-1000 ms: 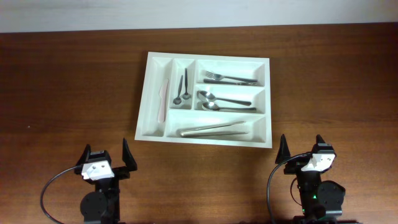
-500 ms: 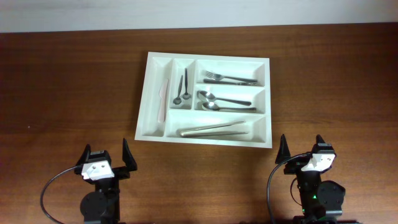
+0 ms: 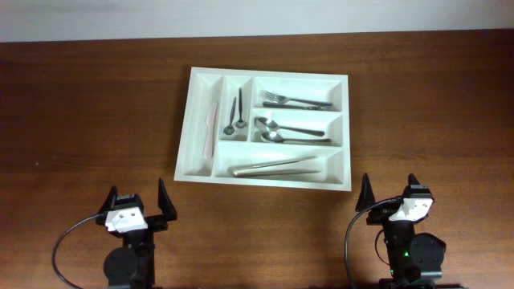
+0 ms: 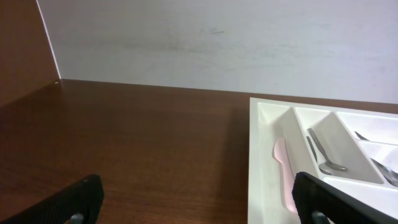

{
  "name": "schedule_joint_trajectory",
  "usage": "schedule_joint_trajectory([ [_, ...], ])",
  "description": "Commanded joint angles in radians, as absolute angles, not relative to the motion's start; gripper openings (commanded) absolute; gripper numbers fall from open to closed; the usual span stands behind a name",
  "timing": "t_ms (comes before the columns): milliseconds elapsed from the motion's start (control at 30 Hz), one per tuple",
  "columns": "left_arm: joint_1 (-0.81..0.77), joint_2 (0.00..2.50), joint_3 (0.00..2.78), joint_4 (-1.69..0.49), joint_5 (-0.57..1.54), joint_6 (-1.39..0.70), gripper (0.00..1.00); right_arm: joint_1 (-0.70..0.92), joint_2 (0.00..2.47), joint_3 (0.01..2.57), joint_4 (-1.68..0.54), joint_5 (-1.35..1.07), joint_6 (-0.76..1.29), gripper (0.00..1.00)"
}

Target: Pack container

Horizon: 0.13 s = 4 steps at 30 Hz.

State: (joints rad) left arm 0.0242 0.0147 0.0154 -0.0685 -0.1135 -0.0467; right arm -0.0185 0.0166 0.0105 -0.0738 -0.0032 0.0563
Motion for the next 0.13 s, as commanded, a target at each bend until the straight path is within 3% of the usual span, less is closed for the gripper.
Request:
schedule_joint_trajectory([
  [0,0.02,0.007,0.009,-0.069,-0.128,-0.056,0.99,-0.012,0.011,0.006,-0.08,0.006,0.065,0.99],
  [100,0.02,0.007,0.009,-0.069,-0.128,-0.056,0.99,-0.012,0.011,0.006,-0.08,0.006,0.065,0.99],
])
